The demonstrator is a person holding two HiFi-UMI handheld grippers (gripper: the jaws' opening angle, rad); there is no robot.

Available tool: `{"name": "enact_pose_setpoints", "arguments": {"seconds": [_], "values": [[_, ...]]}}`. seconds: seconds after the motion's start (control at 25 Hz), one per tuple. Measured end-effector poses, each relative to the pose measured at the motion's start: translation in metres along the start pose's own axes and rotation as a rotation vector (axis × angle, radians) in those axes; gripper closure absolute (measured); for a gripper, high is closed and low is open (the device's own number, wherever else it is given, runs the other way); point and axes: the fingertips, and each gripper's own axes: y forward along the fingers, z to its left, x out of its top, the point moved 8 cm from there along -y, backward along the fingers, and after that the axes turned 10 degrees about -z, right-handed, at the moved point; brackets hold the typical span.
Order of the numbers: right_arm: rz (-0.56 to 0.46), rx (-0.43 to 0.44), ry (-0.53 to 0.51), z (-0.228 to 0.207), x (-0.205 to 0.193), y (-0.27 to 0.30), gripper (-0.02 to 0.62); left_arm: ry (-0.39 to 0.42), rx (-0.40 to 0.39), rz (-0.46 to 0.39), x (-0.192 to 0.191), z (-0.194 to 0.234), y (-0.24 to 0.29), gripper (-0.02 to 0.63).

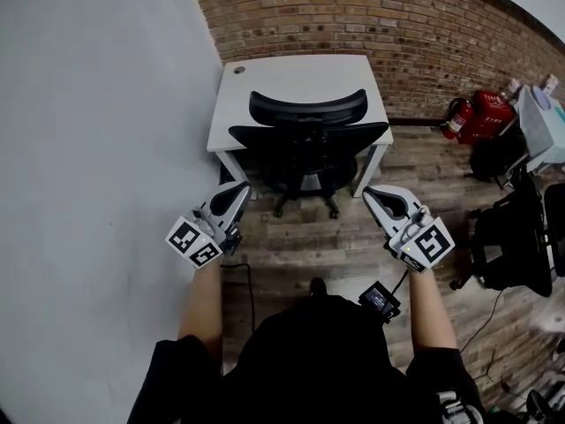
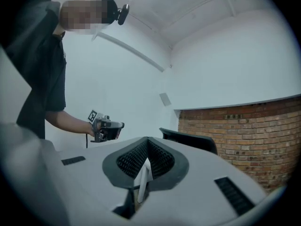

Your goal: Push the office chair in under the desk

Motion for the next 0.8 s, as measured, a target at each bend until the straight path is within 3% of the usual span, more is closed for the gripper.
{"name": "enact_pose_setpoints", "arguments": {"seconds": [0.24, 0.44, 0.64, 0.8], "values": [[0.019, -0.010, 0.016, 0.087, 0.020, -0.037, 0.589, 0.001, -0.028, -0.014, 0.016, -0.063, -0.051, 0.591], [0.057, -0.014, 0.017, 0.158, 0.010, -0.056, 0.589, -0.002, -0.068, 0.004, 0.009, -0.114, -0.094, 0.589], [0.089, -0.047, 0.071, 0.201, -0.002, -0.078, 0.588, 0.016, -0.106, 0.069, -0.007, -0.160, -0.130, 0.590], [0.103, -0.050, 0.103, 0.221, -0.010, -0.092, 0.588, -0.022, -0.102, 0.088, -0.023, -0.178, -0.146, 0.591]]}}
